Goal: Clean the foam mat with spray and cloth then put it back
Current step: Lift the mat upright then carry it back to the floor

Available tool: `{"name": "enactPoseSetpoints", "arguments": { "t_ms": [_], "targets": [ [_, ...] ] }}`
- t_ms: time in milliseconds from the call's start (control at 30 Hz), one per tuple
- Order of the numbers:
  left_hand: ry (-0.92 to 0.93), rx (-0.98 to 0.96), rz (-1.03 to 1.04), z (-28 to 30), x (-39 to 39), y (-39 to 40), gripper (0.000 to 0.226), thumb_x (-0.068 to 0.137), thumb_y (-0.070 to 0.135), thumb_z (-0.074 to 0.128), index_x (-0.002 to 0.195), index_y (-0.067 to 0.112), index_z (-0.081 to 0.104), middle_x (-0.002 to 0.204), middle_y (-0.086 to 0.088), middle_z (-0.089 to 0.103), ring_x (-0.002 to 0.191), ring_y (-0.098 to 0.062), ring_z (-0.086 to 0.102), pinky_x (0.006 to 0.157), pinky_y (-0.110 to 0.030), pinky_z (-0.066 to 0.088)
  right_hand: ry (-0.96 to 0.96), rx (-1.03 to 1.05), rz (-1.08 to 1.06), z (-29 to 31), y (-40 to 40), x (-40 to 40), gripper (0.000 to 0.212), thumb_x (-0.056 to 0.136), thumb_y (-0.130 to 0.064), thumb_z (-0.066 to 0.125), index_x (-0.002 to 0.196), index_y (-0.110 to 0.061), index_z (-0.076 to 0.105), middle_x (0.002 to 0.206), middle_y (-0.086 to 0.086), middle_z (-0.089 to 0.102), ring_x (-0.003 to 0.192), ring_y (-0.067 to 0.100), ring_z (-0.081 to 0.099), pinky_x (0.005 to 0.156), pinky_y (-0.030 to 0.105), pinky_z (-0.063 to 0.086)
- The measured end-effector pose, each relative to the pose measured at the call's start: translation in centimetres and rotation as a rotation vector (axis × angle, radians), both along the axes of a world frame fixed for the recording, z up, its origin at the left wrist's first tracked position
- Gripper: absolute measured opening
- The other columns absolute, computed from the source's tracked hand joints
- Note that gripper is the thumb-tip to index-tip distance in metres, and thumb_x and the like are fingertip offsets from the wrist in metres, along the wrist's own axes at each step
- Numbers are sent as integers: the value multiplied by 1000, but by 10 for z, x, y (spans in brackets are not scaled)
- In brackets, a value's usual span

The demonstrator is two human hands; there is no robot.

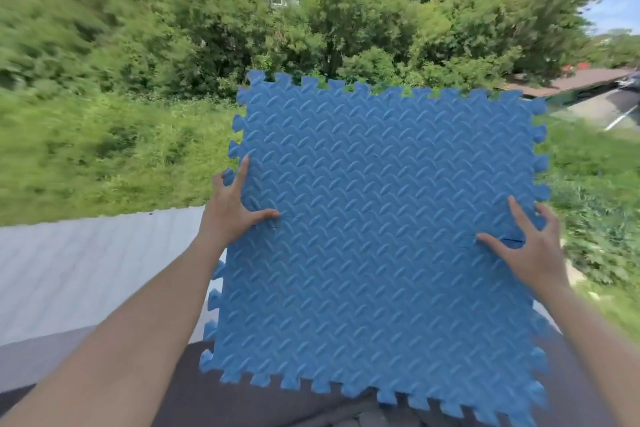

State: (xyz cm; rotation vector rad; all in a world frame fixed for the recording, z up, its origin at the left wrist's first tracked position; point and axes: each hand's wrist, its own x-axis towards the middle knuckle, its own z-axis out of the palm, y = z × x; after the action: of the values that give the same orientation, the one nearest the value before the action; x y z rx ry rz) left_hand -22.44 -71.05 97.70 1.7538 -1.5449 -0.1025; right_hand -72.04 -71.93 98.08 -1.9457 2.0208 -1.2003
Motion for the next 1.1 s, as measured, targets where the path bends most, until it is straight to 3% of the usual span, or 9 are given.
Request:
{"name": "enactPoseSetpoints", "arguments": {
  "t_ms": [100, 167, 233, 300, 367, 433, 533, 800, 1100],
  "targets": [
    [14, 22, 203, -13, 76, 49, 121, 52, 73, 74, 145, 53, 0, 144, -11, 19, 126, -30, 43, 87, -44, 49, 13, 53, 170, 6, -39, 87, 101, 61, -73, 70, 147, -29, 42, 151, 18, 23, 144, 26, 22, 118, 47, 28],
    [19, 55, 348, -24, 126, 92, 120, 50, 76, 73, 145, 53, 2, 144, -8, 19, 125, -26, 46, 86, -45, 49, 46, 80, 283, 3, -56, 151, 118, 47, -96, 49, 146, -31, 43, 150, 17, 25, 143, 27, 24, 116, 43, 27],
    [41, 76, 482, -35, 172, 144, 119, 49, 77, 73, 145, 48, 9, 142, -3, 22, 122, -23, 50, 87, -46, 49, 72, 83, 400, -4, -62, 214, 129, 39, -103, 37, 145, -31, 45, 149, 17, 27, 142, 29, 26, 115, 44, 28],
    [70, 88, 593, -43, 211, 203, 116, 48, 76, 74, 142, 41, 16, 138, 0, 25, 116, -24, 54, 85, -45, 49, 88, 108, 521, -8, -54, 283, 120, 45, -99, 46, 145, -31, 46, 149, 17, 28, 141, 28, 27, 115, 45, 28],
    [87, 109, 695, -51, 244, 261, 112, 49, 74, 74, 140, 39, 20, 138, -1, 25, 117, -25, 52, 87, -45, 48, 116, 148, 626, -12, -39, 350, 99, 61, -78, 67, 145, -31, 45, 150, 17, 28, 142, 30, 27, 116, 46, 26],
    [123, 115, 791, -56, 275, 320, 112, 50, 73, 74, 142, 36, 23, 139, -5, 22, 124, -27, 45, 95, -45, 44, 144, 174, 726, -19, -22, 418, 87, 68, -54, 77, 146, -29, 46, 150, 18, 27, 142, 31, 26, 117, 45, 25],
    [217, 95, 935, -70, 309, 410, 113, 51, 70, 73, 147, 29, 28, 142, -9, 17, 132, -27, 29, 107, -42, 34, 181, 190, 879, -38, 18, 513, 81, 71, -41, 82, 144, -27, 49, 148, 19, 29, 141, 30, 27, 115, 43, 26],
    [253, 195, 1340, -113, 336, 626, 103, 65, 54, 78, 150, 24, 28, 156, -7, 6, 144, -26, 15, 109, -45, 31, 250, 200, 1235, -107, 162, 708, 70, 74, -48, 79, 137, -28, 57, 155, 7, 32, 135, 27, 46, 104, 46, 44],
    [360, 416, 1628, -197, 297, 793, 110, 67, 73, 59, 153, 30, 5, 159, 14, -9, 142, -30, 24, 108, -51, 33, 484, 292, 1522, -218, 318, 816, 71, 85, -63, 59, 147, -36, 40, 162, -7, 16, 133, 26, 47, 102, 44, 46]
  ]
}}
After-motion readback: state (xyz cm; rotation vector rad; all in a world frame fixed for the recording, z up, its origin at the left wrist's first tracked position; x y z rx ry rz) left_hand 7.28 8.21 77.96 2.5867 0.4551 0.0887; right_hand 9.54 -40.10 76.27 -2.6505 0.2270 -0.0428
